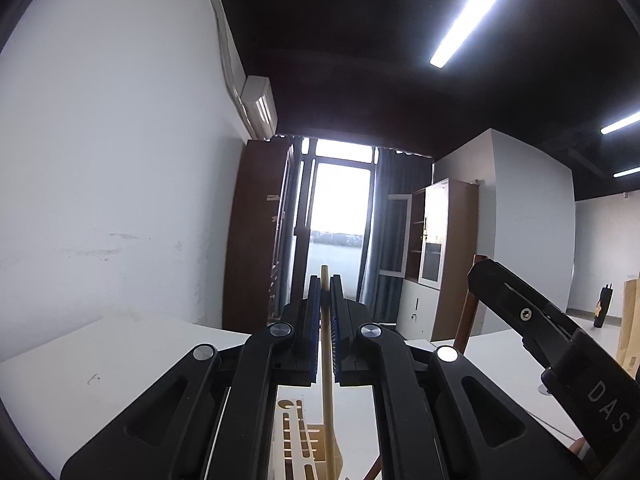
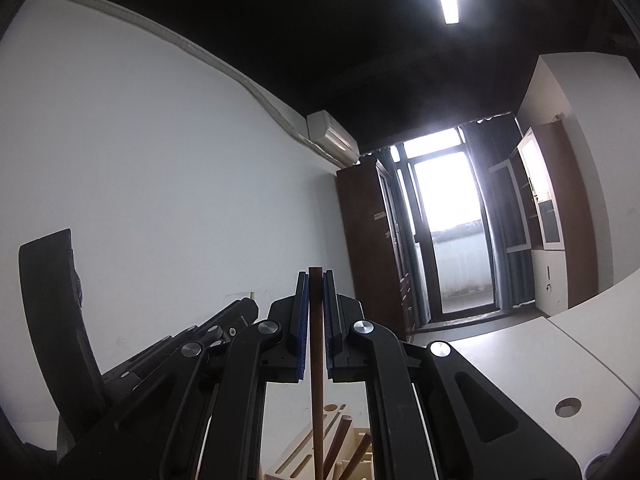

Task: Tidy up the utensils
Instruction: 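Lower both chopsticks into the holder and open both tools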

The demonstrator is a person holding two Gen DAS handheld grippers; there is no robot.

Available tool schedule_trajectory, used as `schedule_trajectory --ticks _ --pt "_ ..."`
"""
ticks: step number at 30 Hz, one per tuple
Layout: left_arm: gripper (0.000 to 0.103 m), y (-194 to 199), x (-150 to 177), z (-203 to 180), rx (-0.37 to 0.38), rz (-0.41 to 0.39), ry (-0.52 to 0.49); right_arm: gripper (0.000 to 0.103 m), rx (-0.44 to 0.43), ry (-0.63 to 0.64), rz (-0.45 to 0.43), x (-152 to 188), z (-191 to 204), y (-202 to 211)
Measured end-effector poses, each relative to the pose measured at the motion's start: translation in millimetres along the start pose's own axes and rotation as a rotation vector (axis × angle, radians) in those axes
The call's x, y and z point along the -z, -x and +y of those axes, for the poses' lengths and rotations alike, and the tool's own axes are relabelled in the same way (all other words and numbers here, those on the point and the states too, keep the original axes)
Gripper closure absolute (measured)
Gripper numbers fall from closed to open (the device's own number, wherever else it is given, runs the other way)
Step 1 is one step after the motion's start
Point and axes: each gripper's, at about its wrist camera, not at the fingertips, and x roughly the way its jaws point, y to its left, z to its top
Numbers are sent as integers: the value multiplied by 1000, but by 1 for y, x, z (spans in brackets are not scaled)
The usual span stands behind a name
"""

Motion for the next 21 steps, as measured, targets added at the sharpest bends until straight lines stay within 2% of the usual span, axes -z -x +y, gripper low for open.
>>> schedule_trajectory --ticks 5,10,12,21 --pt "99 -2 7 -3 -24 7 -26 95 -5 12 12 1 1 -1" --pt "99 -15 8 0 -72 63 -16 95 -10 9 31 3 0 -3" --pt "99 -19 8 1 -61 90 -1 95 -7 16 39 4 0 -3" --pt "98 -17 4 -1 -68 98 -31 95 -10 2 89 5 -3 -2"
